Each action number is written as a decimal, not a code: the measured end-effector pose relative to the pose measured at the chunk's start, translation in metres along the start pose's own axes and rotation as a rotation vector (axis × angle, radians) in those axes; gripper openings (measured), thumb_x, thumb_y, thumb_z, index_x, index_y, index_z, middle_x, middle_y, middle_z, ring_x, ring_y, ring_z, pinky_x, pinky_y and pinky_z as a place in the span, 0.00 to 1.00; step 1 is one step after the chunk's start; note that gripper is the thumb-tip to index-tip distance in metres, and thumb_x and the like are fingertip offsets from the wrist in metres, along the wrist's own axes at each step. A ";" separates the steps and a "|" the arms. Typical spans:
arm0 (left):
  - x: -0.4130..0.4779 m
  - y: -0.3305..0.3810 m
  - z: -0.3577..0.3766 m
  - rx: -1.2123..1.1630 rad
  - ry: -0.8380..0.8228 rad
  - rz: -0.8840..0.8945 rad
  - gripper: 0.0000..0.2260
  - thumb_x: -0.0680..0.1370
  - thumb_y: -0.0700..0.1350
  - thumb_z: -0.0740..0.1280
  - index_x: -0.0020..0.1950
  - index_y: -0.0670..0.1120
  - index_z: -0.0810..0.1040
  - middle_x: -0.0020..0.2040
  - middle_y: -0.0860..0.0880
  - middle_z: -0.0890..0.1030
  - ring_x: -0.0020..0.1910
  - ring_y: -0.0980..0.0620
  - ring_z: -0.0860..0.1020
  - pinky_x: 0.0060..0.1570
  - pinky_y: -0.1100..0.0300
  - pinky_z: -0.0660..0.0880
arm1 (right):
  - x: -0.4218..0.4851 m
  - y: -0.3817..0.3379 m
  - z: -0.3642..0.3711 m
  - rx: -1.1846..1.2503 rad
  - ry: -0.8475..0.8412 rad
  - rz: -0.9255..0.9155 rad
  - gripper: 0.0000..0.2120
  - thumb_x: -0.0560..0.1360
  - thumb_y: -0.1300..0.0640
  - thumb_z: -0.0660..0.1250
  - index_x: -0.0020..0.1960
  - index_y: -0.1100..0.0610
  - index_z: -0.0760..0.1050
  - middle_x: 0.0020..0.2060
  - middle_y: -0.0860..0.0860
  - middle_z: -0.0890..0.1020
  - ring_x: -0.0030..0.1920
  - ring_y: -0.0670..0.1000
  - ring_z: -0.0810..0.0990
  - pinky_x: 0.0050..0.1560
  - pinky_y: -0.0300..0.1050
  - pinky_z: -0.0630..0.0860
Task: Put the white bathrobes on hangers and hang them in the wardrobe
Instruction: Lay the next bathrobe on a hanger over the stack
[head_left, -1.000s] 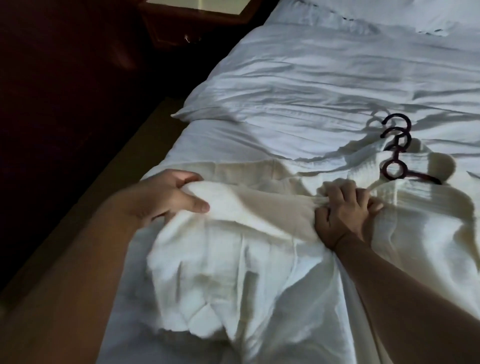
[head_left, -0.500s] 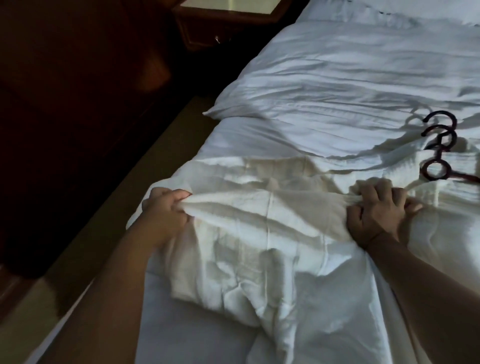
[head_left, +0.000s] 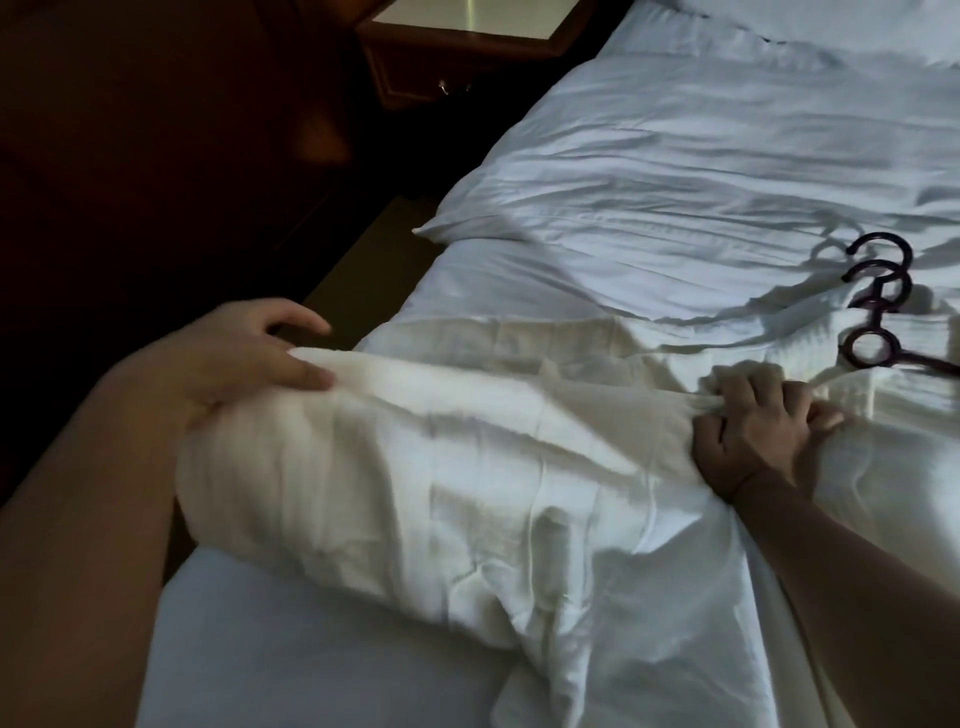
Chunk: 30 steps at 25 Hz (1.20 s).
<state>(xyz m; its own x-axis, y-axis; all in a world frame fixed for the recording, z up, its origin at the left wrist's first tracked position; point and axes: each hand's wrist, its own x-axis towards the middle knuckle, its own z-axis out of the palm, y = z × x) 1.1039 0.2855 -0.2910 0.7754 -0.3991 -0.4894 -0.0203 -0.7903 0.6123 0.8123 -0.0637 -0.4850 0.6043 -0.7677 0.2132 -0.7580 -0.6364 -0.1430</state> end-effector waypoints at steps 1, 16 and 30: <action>0.002 -0.007 0.002 0.013 0.237 -0.048 0.22 0.73 0.44 0.77 0.65 0.60 0.78 0.61 0.50 0.81 0.58 0.45 0.80 0.58 0.44 0.77 | 0.000 0.000 0.000 0.002 -0.003 -0.001 0.25 0.68 0.48 0.57 0.61 0.53 0.77 0.57 0.57 0.72 0.58 0.63 0.69 0.63 0.67 0.60; -0.045 -0.097 0.055 -0.055 0.571 -0.242 0.12 0.79 0.44 0.72 0.61 0.44 0.80 0.55 0.39 0.81 0.50 0.39 0.78 0.52 0.45 0.76 | -0.001 -0.001 -0.002 0.013 0.020 -0.005 0.24 0.68 0.49 0.58 0.60 0.55 0.78 0.55 0.57 0.73 0.56 0.63 0.68 0.62 0.67 0.61; -0.015 -0.074 0.090 0.283 0.541 0.127 0.24 0.78 0.41 0.64 0.75 0.51 0.70 0.72 0.45 0.72 0.70 0.41 0.71 0.64 0.34 0.72 | 0.000 0.000 0.000 0.009 0.033 0.000 0.24 0.67 0.49 0.57 0.59 0.53 0.78 0.55 0.57 0.74 0.56 0.63 0.69 0.62 0.67 0.62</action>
<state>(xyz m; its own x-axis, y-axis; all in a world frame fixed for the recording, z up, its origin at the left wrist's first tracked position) 1.0375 0.3081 -0.3849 0.9644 -0.2645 0.0057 -0.2422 -0.8742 0.4209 0.8124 -0.0637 -0.4846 0.5957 -0.7650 0.2448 -0.7557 -0.6371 -0.1516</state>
